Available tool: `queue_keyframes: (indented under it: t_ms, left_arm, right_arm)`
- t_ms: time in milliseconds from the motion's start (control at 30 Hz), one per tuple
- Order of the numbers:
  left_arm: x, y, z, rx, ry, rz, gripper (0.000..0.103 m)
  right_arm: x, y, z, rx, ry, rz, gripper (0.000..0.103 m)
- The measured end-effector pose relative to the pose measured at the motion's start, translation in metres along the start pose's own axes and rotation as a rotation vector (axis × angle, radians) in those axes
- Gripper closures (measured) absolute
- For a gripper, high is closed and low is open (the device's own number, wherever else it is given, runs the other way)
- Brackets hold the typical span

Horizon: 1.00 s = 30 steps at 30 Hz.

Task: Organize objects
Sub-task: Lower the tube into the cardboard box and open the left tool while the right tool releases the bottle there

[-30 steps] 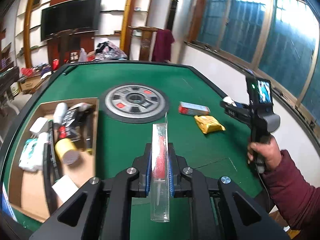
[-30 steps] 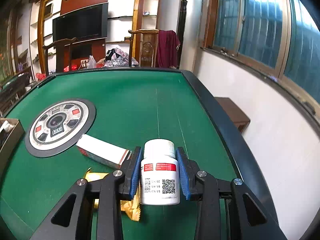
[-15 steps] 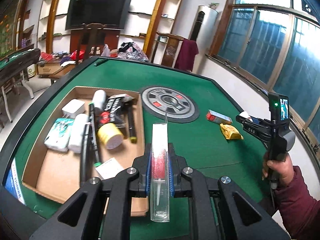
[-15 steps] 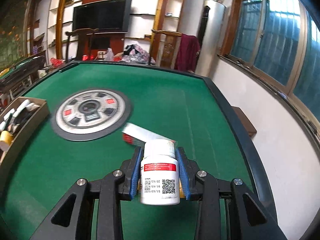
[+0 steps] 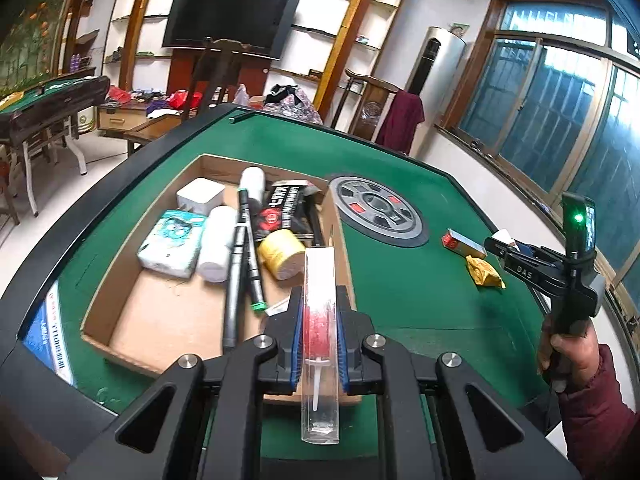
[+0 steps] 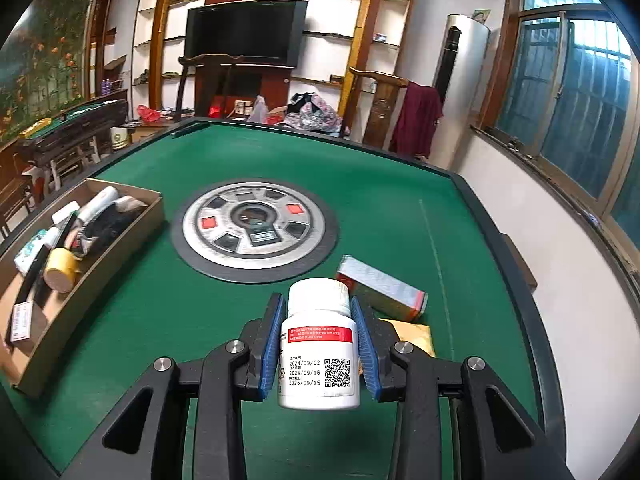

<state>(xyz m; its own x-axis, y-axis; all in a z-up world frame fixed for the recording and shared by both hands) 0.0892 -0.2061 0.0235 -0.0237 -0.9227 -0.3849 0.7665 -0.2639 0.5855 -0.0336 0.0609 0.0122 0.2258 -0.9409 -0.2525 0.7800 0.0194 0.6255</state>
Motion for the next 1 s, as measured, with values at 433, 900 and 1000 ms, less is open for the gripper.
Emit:
queue_keyframes:
  t_ms: [433,900,1000]
  left_arm:
    - [0.038,0.016,-0.004,-0.019,0.063,0.041,0.09]
    - [0.074,0.017,0.008,-0.018,0.066,0.112,0.09]
    - [0.082,0.015,0.01,-0.011,0.056,0.13,0.09]
  right_arm:
    - [0.056,0.025,0.014,-0.026,0.012,0.161,0.066]
    - [0.157,0.04,0.02,0.039,-0.006,0.53,0.065]
    - [0.18,0.038,0.022,0.052,0.017,0.56,0.065]
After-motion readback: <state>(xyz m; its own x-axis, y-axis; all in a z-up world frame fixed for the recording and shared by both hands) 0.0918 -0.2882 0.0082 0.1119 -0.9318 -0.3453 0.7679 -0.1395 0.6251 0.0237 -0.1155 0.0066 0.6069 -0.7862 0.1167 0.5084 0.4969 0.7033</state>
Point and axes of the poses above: each gripper's, at about its wrist camera, not at the fingertips, and y roughly against the way its jaws point, x to its left, z to its top, the point moved 10 cm from there along -y, roughly the way its jaws point, and after that the axes turned 6 degrees about y, right-handed, at the moved point
